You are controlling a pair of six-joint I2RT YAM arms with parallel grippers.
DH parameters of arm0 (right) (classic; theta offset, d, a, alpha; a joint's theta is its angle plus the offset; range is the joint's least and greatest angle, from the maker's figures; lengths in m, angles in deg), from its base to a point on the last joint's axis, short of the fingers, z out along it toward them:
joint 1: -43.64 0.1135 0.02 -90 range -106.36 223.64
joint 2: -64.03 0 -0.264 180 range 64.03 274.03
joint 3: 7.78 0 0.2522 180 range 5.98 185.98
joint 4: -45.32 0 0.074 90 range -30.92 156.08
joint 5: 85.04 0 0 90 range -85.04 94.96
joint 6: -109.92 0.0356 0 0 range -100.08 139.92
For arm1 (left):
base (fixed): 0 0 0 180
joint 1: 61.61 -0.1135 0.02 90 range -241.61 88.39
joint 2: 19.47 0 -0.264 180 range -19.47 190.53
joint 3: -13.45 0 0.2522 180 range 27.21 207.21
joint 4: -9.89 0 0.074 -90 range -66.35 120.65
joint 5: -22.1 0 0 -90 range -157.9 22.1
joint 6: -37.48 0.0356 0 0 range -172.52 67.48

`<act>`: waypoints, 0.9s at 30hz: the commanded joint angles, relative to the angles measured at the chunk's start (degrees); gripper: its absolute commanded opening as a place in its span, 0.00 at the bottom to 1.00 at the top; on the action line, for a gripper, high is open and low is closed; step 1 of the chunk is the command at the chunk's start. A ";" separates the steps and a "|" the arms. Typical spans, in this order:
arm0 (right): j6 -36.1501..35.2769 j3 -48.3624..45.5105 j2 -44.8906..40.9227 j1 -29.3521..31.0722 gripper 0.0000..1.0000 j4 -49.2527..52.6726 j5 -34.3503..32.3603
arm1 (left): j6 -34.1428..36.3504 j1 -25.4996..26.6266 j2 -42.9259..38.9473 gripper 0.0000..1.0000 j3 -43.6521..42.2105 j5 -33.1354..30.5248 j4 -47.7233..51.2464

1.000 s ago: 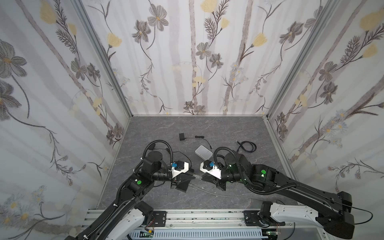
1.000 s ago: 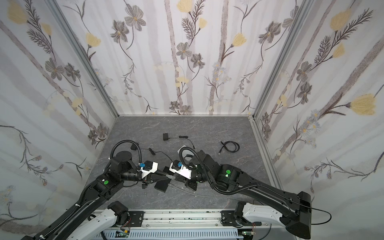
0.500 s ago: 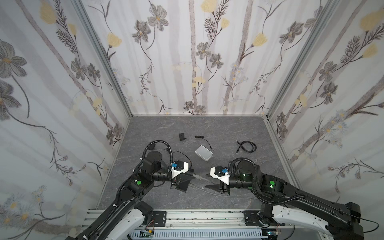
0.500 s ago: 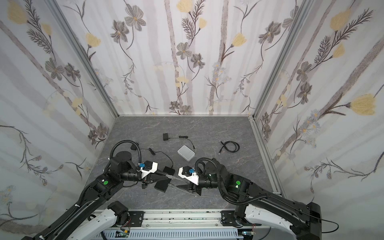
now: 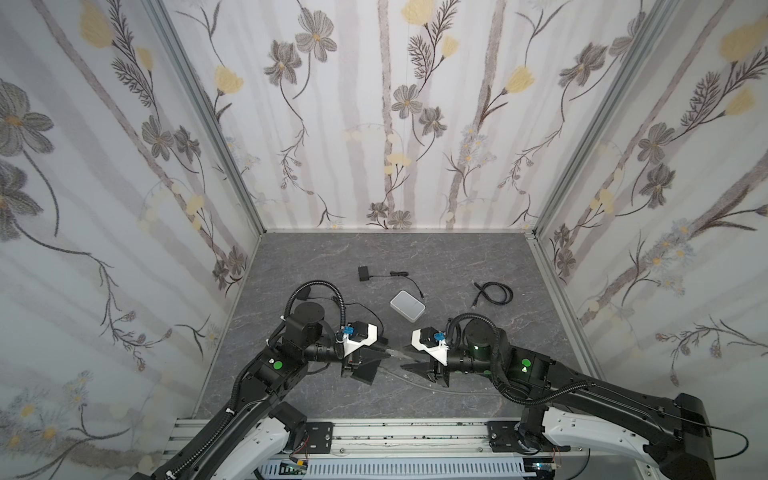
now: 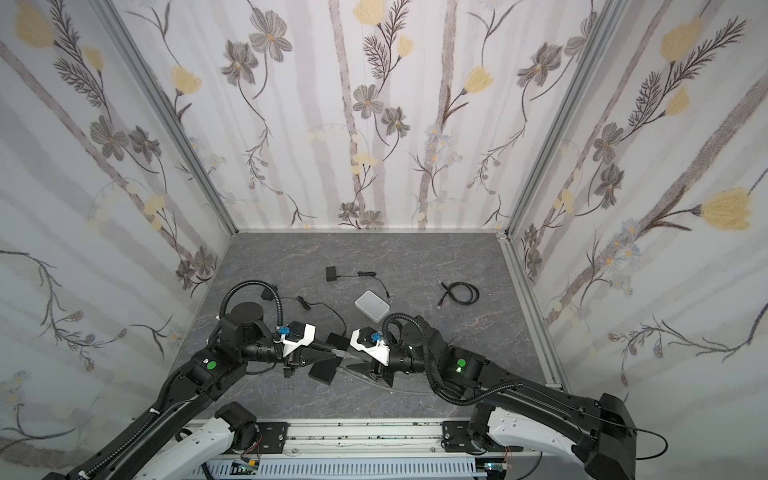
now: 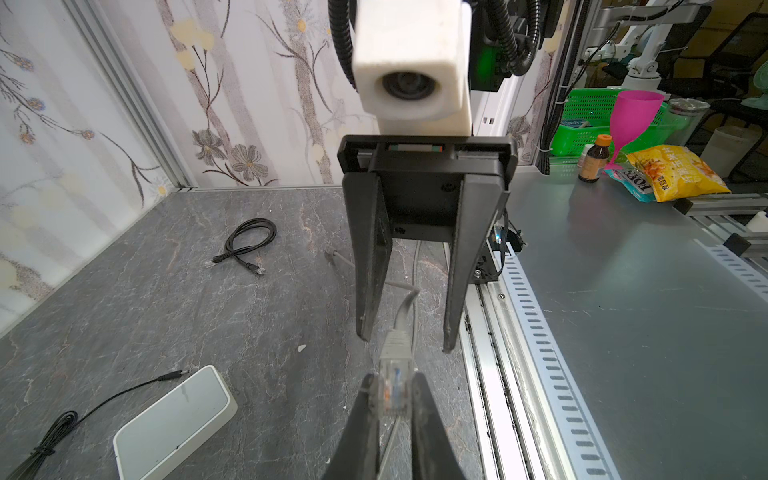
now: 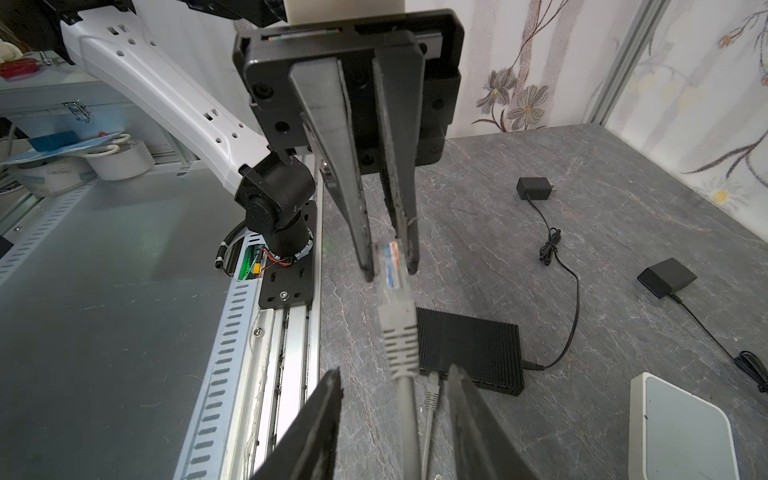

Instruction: Insert the plug into the switch port

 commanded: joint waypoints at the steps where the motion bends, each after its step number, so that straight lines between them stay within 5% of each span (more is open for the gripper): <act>1: 0.80 -0.01 0.33 -0.15 0.39 -3.69 0.71 | 0.87 0.00 -0.16 0.09 0.40 1.07 -0.63; 27: 1.73 0.49 1.71 -0.35 0.27 -3.95 2.29 | 0.78 0.07 -0.16 0.09 0.32 0.95 -0.66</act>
